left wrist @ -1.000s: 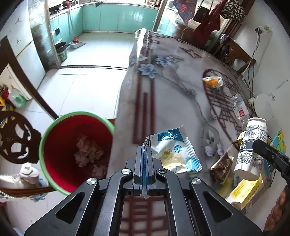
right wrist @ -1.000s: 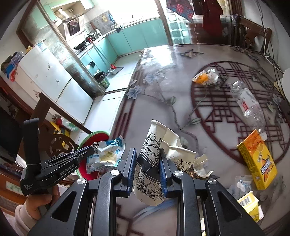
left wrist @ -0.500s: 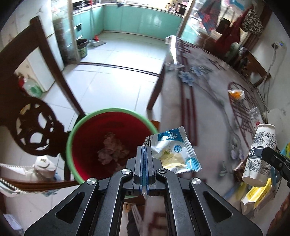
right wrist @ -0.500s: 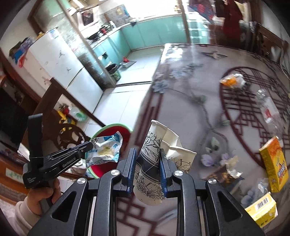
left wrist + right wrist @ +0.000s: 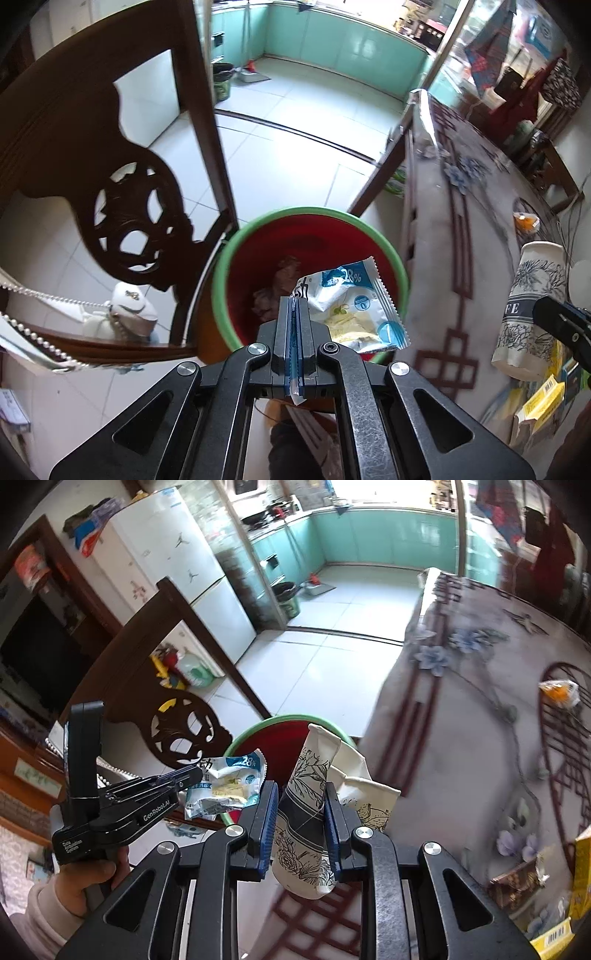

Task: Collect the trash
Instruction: 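Carry wrapper and cups over the red bucket and open both tools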

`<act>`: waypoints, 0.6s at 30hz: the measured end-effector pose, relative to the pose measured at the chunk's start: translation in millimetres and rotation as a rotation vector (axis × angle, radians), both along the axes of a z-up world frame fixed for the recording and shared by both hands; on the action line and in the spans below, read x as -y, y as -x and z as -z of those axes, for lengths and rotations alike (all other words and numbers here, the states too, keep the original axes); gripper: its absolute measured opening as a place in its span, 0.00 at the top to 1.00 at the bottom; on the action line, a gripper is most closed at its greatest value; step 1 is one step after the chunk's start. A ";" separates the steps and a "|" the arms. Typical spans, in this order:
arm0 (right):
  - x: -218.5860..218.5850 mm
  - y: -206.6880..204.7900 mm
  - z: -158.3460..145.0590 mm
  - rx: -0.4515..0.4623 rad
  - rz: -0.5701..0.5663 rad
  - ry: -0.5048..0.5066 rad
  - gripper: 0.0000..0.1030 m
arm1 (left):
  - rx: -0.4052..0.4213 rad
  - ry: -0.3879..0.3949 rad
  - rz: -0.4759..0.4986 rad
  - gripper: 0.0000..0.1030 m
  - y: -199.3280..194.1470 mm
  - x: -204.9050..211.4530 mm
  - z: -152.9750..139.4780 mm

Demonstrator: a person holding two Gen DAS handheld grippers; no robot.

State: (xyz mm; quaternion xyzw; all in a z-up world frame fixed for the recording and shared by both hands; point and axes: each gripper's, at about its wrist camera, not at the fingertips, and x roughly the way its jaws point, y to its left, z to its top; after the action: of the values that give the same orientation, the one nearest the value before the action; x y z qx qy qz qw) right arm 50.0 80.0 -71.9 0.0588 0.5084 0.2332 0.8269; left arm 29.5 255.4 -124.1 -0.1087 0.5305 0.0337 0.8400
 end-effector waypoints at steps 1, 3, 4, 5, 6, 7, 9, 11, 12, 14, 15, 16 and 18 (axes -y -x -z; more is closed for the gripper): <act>-4.3 -1.9 1.9 -0.003 -0.008 0.002 0.79 | 0.000 -0.002 -0.007 0.99 0.1 -2.9 -0.1; -11.3 -4.5 5.2 -0.009 -0.022 0.006 0.79 | 0.002 -0.007 -0.019 0.99 -0.7 -7.8 -0.1; -13.0 -5.0 6.5 -0.011 -0.027 0.006 0.79 | 0.002 -0.009 -0.024 0.99 -1.5 -10.0 0.2; -16.1 -6.5 8.9 -0.015 -0.032 0.008 0.79 | 0.000 -0.010 -0.025 0.99 -2.9 -11.5 0.9; -18.2 -7.1 10.4 -0.019 -0.035 0.009 0.79 | -0.001 -0.010 -0.026 0.99 -4.0 -12.6 2.0; -21.8 -8.9 14.2 -0.026 -0.041 0.010 0.79 | -0.002 -0.010 -0.025 0.99 -5.7 -12.9 3.0; -26.9 -11.9 19.4 -0.040 -0.046 0.012 0.79 | -0.003 -0.011 -0.023 0.99 -8.2 -14.6 4.4; -31.2 -13.3 22.7 -0.049 -0.048 0.013 0.79 | -0.005 -0.012 -0.022 0.99 -10.4 -14.6 5.0; -32.8 -14.0 24.6 -0.055 -0.052 0.014 0.78 | -0.005 -0.013 -0.022 0.99 -11.5 -14.4 5.4; -34.6 -15.8 26.8 -0.066 -0.052 0.019 0.77 | -0.006 -0.028 -0.019 0.99 -13.7 -13.0 5.7; -35.0 -16.9 27.0 -0.067 -0.051 0.018 0.73 | -0.006 -0.032 -0.016 0.98 -14.6 -12.7 6.0; -34.3 -17.5 27.5 -0.068 -0.048 0.015 0.70 | -0.007 -0.035 -0.014 0.97 -15.1 -12.2 5.9; -32.5 -17.8 27.5 -0.066 -0.046 0.010 0.62 | -0.007 -0.035 -0.016 0.79 -16.4 -12.3 5.9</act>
State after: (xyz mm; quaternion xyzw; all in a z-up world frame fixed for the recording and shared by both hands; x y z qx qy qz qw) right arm 67.7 112.5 -99.4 0.0504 0.5379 0.2474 0.8043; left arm 45.9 267.6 -130.0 -0.0979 0.5320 0.0501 0.8396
